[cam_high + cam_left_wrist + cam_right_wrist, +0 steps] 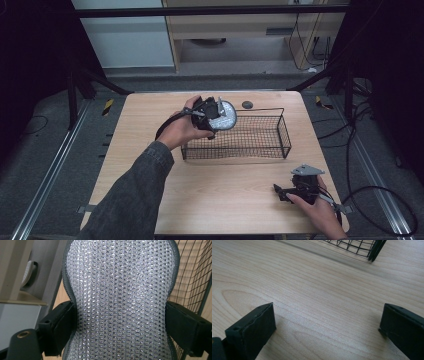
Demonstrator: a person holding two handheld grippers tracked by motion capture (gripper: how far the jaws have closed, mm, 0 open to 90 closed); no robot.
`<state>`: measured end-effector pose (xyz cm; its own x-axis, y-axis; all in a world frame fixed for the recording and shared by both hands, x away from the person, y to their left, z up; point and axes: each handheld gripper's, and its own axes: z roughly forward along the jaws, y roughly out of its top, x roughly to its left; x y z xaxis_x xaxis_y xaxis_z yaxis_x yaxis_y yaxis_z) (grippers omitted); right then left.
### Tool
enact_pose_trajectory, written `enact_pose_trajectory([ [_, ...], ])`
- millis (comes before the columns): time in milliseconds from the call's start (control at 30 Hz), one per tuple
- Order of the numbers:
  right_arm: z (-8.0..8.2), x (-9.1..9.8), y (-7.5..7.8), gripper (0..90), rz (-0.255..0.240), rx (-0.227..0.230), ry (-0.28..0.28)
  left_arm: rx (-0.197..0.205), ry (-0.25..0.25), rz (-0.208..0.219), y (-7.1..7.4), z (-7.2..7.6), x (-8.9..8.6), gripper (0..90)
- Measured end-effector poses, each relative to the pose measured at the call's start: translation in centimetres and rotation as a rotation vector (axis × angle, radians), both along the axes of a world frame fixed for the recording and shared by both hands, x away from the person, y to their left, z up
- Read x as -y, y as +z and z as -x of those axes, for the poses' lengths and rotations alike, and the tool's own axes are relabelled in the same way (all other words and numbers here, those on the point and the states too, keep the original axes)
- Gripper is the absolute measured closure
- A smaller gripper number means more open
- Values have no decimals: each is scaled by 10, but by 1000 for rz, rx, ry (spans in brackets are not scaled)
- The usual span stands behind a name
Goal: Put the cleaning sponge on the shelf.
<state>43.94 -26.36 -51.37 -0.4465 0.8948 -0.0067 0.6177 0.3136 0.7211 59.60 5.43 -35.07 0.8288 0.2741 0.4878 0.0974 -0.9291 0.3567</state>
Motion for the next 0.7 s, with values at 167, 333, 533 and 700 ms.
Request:
enact_pose_trajectory([
  [167, 0, 0, 0, 3, 0, 0, 0, -4, -5, 18, -5, -3, 1, 126],
  [333, 0, 0, 0, 3, 0, 0, 0, -5, -10, 7, -9, -4, 1, 126],
  [533, 0, 0, 0, 3, -1, -1, 0, -21, -9, 1, -18, -6, 1, 127],
  [700, 0, 0, 0, 3, -2, -1, 1, -23, -11, -6, -22, -9, 0, 127],
])
